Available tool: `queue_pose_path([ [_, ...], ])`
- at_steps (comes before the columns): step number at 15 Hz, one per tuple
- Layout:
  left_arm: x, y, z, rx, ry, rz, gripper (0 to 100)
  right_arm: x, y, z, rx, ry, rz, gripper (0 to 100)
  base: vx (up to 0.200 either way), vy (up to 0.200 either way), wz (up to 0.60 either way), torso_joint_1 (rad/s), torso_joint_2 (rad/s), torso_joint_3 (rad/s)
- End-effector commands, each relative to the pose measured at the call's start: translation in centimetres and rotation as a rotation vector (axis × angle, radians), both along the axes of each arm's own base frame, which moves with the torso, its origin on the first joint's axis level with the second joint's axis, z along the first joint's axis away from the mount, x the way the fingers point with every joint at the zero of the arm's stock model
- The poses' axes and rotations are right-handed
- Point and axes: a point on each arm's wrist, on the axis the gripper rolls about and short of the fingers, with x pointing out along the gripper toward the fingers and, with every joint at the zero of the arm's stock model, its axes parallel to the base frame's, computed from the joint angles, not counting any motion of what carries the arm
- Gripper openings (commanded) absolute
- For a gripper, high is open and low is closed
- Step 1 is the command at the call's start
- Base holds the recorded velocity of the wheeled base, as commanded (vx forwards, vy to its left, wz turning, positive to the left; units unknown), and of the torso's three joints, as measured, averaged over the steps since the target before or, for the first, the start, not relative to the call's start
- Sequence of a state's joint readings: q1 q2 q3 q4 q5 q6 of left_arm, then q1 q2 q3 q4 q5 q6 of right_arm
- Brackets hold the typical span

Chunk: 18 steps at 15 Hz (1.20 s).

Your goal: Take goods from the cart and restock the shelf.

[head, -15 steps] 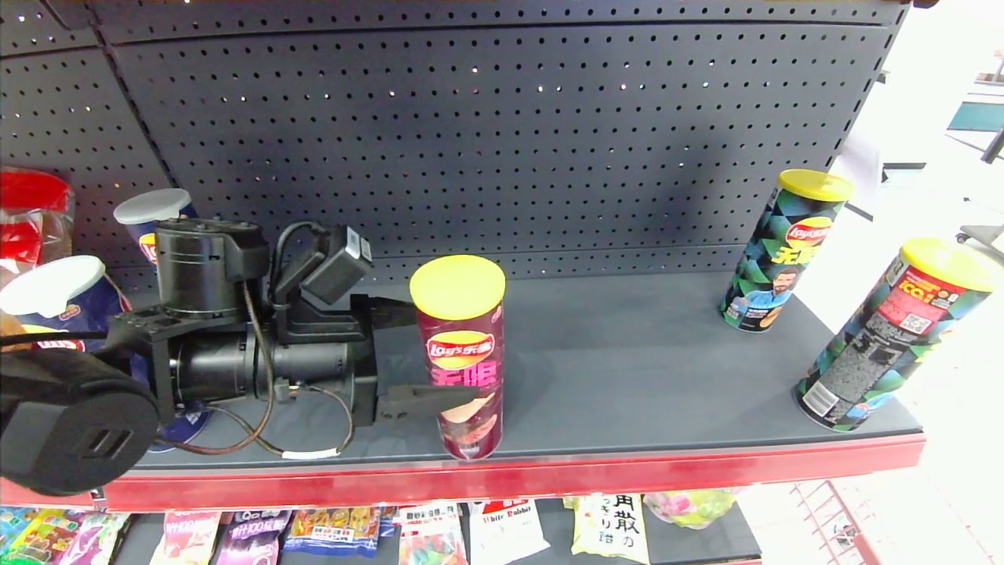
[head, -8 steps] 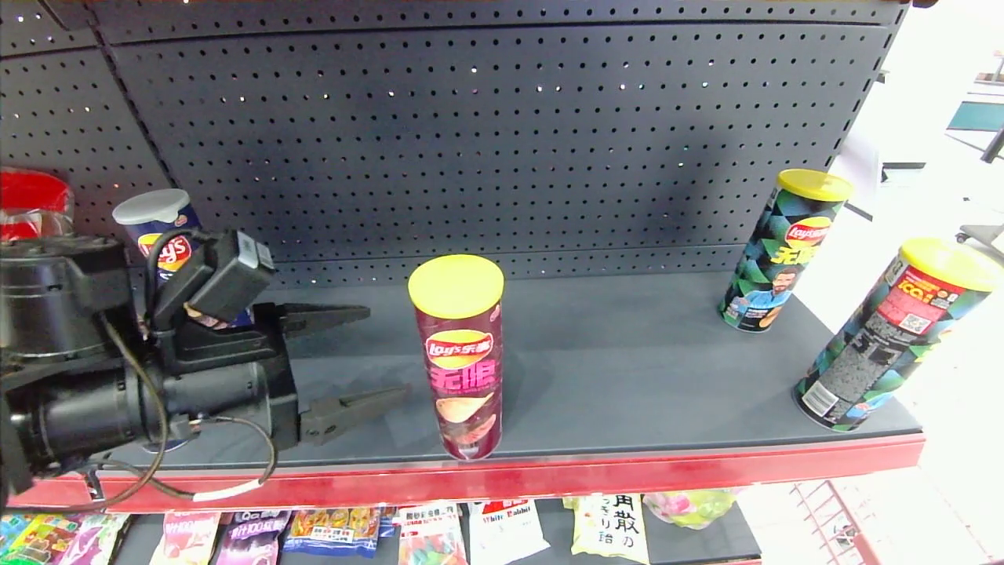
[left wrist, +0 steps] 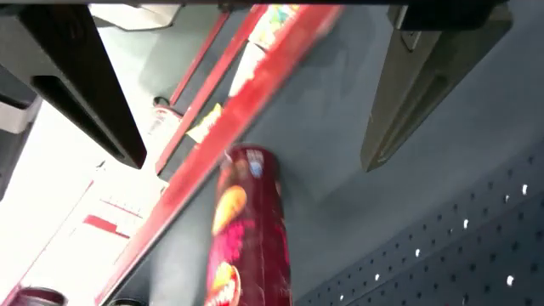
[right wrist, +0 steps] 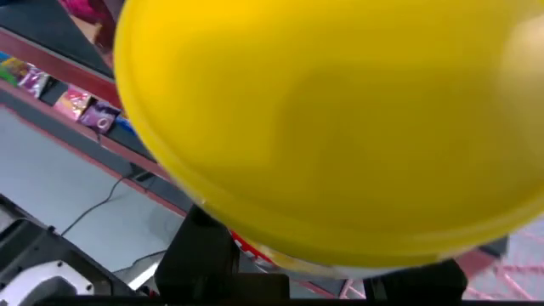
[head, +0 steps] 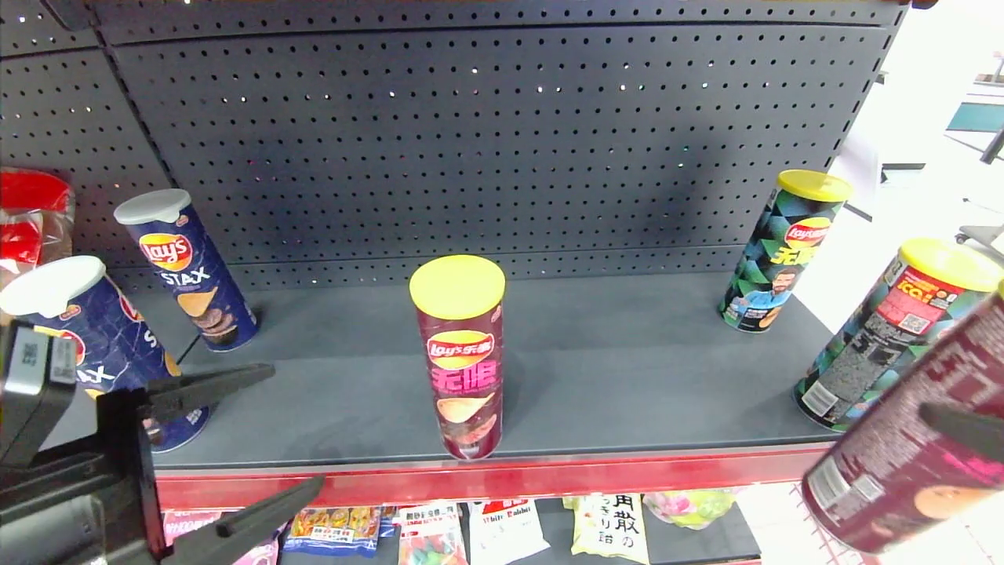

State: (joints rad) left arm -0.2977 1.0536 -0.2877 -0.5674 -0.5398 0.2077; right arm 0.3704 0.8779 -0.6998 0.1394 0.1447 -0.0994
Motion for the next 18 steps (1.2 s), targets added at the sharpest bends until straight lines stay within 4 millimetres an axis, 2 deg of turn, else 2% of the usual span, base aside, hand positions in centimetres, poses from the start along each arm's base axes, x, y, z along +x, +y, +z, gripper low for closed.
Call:
queue_pose_path([
  [1,-3.2,1.1,0.4,-0.026,-0.018,0.044,100,7.2,6.0,0.6,-0.017,0.032,0.168,0,0.000,0.000,0.00,0.000,0.00,0.000],
  [5,-5.2,1.7,0.7,-0.015,0.033,0.064,100,13.4,10.1,1.4,-0.015,0.016,0.180,0,0.000,0.000,0.00,0.000,0.00,0.000],
  [10,-5.2,1.8,0.7,-0.009,0.031,0.113,100,20.0,14.5,1.8,-0.003,-0.004,0.194,0,0.000,0.000,0.00,0.000,0.00,0.000],
  [14,-5.1,1.8,0.7,-0.008,0.029,0.128,100,23.2,17.2,0.6,-0.007,0.003,0.209,0,0.000,0.000,0.00,0.000,0.00,0.000],
  [18,-5.1,1.8,0.7,-0.007,0.030,0.131,100,24.4,19.0,0.0,-0.005,-0.002,0.232,0,0.000,0.000,0.00,0.000,0.00,0.000],
])
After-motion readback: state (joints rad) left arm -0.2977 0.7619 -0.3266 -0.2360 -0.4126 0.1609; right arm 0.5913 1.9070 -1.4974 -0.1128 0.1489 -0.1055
